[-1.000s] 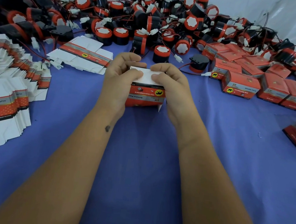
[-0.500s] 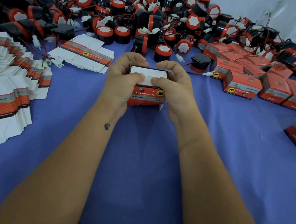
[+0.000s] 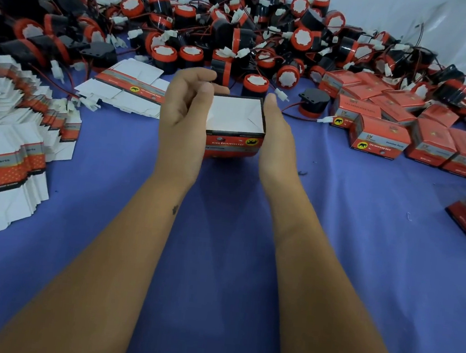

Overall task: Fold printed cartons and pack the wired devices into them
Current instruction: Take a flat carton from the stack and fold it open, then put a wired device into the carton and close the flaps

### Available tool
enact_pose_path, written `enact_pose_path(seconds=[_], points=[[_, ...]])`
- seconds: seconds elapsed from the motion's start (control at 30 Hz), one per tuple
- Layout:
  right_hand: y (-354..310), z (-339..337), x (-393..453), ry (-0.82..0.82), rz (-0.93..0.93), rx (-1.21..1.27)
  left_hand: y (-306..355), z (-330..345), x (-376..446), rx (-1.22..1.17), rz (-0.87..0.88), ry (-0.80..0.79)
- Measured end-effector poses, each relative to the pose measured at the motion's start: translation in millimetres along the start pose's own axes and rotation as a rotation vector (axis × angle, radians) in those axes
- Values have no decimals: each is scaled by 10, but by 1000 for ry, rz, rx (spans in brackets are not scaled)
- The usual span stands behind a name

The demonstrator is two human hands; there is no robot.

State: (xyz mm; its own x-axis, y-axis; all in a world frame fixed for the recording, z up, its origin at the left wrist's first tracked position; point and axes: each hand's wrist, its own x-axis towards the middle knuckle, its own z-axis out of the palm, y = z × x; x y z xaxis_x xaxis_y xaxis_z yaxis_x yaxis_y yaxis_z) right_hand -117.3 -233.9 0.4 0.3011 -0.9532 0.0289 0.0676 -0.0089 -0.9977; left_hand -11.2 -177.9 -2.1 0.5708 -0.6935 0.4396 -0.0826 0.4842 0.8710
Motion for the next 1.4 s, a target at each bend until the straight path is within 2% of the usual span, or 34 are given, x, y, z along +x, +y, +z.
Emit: enact_pose_path(seconds=[0.1, 0.17, 0.2, 0.27, 0.33, 0.37, 0.4, 0.43, 0.5, 0.57, 0.63, 0.7, 0.8, 0.93, 1.0, 1.07, 1.13, 1.2, 1.27, 1.33, 1.4], points=[[-24, -23, -3, -121, 178, 131, 12, 5, -39, 140, 263, -36], [-40, -24, -4, -146, 182, 268, -31, 16, -34, 249, 305, -76], [-56, -33, -9, -135, 142, 338, -78, 16, -15, 342, 262, -83], [-106, -70, -26, -97, -12, 410, -120, 11, 15, 411, -8, -123], [-110, -108, -37, -93, -153, 291, -118, -9, 31, 66, -387, -233], [-96, -106, -52, -120, -207, 200, -124, -28, 32, -88, -499, -262], [-80, -92, -74, -160, -254, 131, -125, -36, 31, -123, -545, -272], [-60, -73, -83, -194, -290, 99, -135, -41, 50, -84, -546, -255], [-33, -48, -55, -175, -313, 112, -179, -83, 97, -14, -494, -105], [11, -103, 45, 33, -250, 64, -221, -147, 157, -32, -442, 72], [73, -225, 204, 255, -76, -140, -244, -205, 187, -81, -419, 180], [121, -371, 383, 345, 39, -369, -267, -201, 185, -62, -412, 219], [131, -536, 647, 355, -40, -702, -306, -163, 190, -27, -385, 249], [94, -567, 918, 364, -284, -1097, -359, -138, 178, 62, -313, 228], [44, -581, 1091, 315, -250, -1089, -368, -121, 172, 82, -295, 189], [0, -626, 1246, 256, -84, -996, -385, -108, 175, 99, -286, 159], [-18, -656, 1320, 217, 27, -1053, -399, -100, 178, 120, -279, 145], [-1, -655, 1319, 249, -25, -1168, -410, -100, 177, 127, -279, 141], [0, -620, 1289, 309, -111, -1174, -405, -99, 178, 123, -283, 143], [-24, -593, 1233, 289, -132, -1136, -400, -94, 180, 123, -288, 152], [-60, -578, 1142, 224, -107, -1213, -389, -86, 183, 112, -296, 170]])
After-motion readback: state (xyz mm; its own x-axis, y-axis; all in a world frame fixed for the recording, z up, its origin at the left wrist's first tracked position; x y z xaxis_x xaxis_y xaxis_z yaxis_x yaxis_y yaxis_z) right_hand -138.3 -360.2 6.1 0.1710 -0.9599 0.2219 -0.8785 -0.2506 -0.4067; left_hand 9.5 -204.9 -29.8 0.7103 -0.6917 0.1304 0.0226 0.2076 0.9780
